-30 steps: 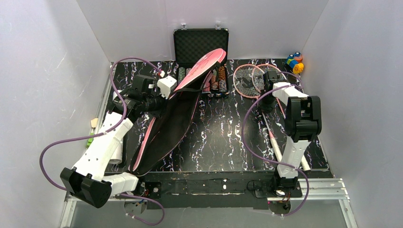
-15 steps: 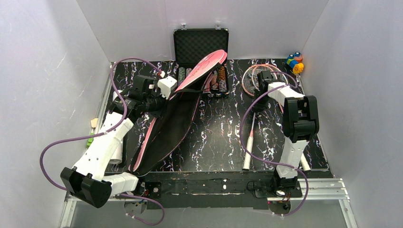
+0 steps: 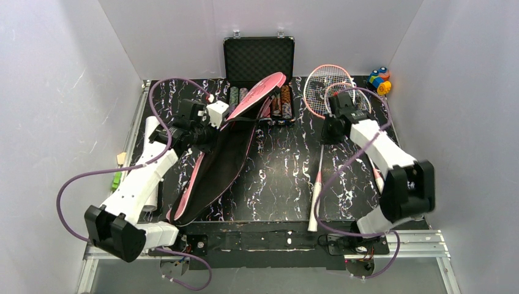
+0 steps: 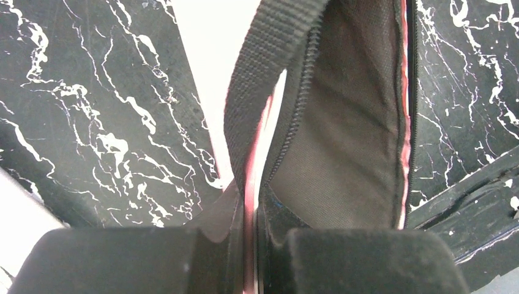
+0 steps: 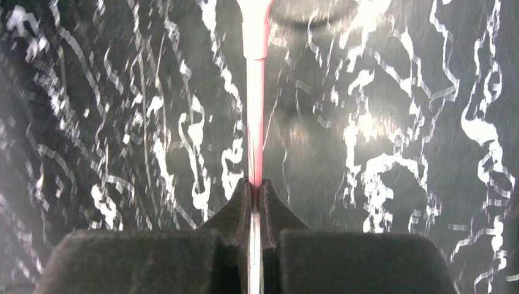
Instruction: Pack up the badminton gear
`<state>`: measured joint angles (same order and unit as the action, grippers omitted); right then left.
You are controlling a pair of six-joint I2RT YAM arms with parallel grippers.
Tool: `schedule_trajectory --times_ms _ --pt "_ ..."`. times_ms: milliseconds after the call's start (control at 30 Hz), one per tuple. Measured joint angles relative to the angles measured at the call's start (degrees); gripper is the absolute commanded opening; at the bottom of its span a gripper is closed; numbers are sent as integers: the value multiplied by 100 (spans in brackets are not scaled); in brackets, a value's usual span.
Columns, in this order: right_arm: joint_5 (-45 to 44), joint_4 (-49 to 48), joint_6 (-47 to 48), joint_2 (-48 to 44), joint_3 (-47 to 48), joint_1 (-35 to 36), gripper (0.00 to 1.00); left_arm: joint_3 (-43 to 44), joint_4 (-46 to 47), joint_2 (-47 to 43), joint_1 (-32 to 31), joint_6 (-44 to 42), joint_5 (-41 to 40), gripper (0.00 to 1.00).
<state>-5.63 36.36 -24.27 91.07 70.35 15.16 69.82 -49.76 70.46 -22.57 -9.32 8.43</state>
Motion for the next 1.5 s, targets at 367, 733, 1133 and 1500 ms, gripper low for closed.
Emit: schedule_trajectory --times_ms 367,733,1133,1500 --pt "372 1156 -675 -2942 -1307 1838 1 116 522 1069 -529 411 -658 0" --pt "732 2135 -1377 -3106 -1307 3733 1 564 629 1711 -1078 625 -1178 0" --pt "551 2424 -1633 -2288 -970 4898 1 612 640 1716 -1091 632 -1335 0" --pt "227 2361 -1320 -791 175 5040 1 584 629 1722 -1248 678 -1300 0"
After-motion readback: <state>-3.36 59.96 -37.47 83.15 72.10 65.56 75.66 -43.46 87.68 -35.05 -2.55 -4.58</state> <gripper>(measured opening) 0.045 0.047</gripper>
